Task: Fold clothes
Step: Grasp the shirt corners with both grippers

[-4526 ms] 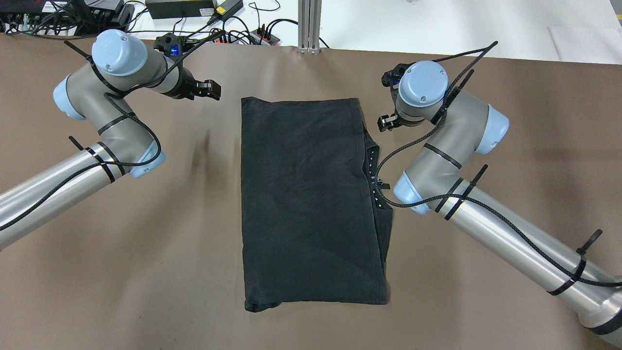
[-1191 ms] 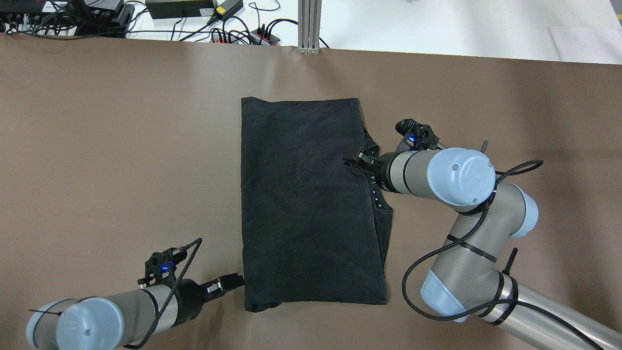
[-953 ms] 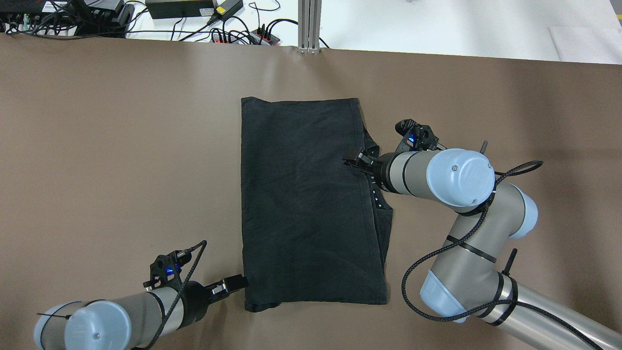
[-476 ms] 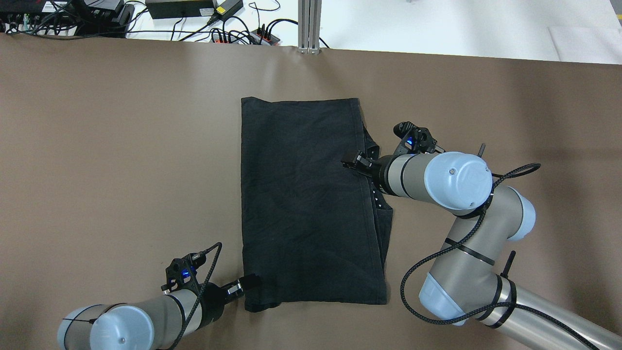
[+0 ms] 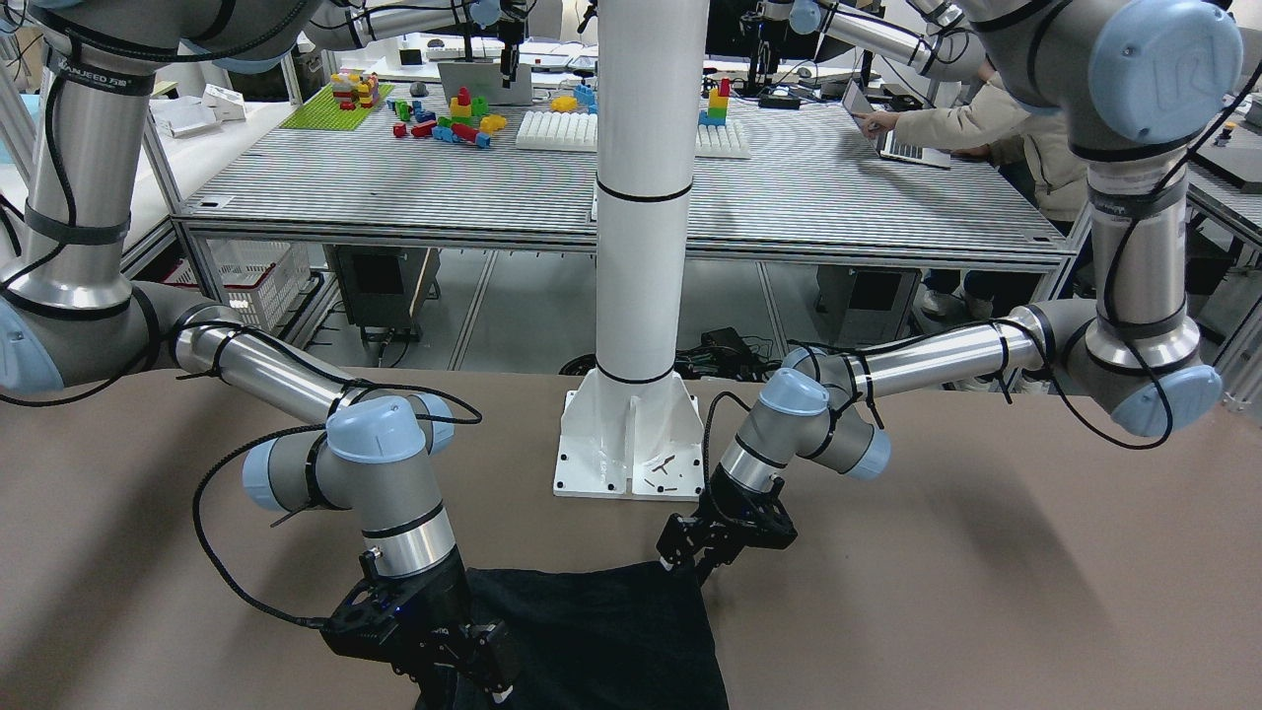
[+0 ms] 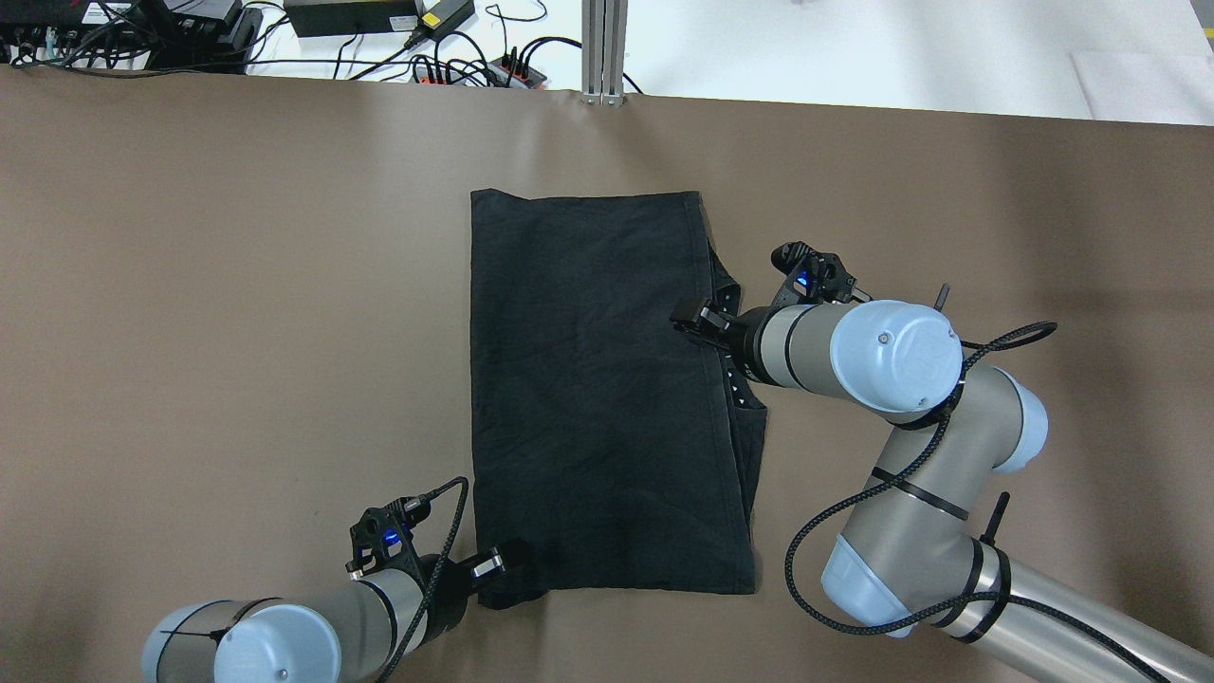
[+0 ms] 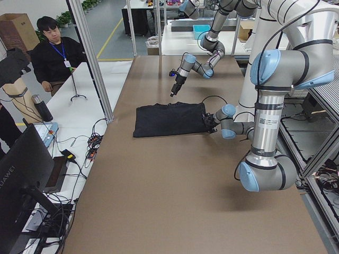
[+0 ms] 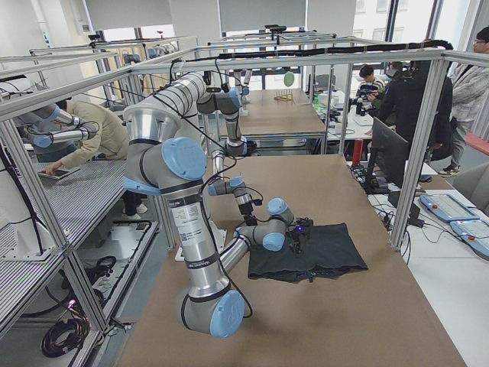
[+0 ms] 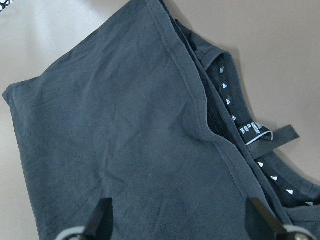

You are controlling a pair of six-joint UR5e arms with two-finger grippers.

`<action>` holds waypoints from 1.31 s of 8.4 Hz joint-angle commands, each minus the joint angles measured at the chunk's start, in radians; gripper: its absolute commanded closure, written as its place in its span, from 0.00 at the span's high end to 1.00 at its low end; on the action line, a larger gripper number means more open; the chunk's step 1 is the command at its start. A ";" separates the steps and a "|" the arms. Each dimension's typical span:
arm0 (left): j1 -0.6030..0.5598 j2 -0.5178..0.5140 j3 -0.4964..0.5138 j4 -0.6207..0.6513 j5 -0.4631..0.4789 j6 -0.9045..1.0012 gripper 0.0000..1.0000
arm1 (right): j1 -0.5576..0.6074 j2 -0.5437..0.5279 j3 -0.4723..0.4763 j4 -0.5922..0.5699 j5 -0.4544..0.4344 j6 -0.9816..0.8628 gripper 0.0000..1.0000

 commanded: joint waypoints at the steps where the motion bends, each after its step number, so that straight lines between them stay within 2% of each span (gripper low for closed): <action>1: 0.004 -0.002 0.002 0.012 0.008 0.000 0.32 | 0.000 -0.003 0.000 0.000 0.000 0.000 0.94; 2: 0.004 0.001 0.000 0.012 0.008 0.000 0.00 | 0.000 -0.004 0.000 0.000 0.000 0.000 0.94; 11: 0.004 -0.005 -0.003 0.009 0.010 0.009 0.00 | -0.023 -0.003 -0.005 0.000 -0.012 0.003 0.94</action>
